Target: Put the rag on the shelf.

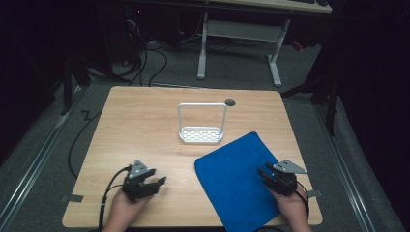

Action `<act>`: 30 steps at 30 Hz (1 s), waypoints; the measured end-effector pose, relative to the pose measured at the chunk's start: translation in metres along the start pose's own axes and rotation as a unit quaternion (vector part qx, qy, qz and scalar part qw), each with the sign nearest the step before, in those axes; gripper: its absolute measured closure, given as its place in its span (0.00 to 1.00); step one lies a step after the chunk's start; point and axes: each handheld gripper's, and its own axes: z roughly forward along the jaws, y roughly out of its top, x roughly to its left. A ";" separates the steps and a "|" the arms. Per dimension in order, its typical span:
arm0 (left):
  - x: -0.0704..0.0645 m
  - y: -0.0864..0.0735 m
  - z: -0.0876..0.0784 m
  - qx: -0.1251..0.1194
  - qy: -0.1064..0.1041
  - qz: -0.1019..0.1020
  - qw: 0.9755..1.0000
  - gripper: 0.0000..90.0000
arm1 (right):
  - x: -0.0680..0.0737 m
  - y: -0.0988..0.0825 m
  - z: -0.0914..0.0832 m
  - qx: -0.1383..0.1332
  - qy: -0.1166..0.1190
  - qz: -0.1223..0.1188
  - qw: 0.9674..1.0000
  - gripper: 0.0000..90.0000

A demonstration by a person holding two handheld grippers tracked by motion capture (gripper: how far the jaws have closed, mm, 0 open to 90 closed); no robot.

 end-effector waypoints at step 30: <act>0.021 0.000 -0.005 -0.028 0.006 -0.028 0.999 0.46 | 0.056 0.009 0.009 0.050 0.145 -0.084 0.985 1.00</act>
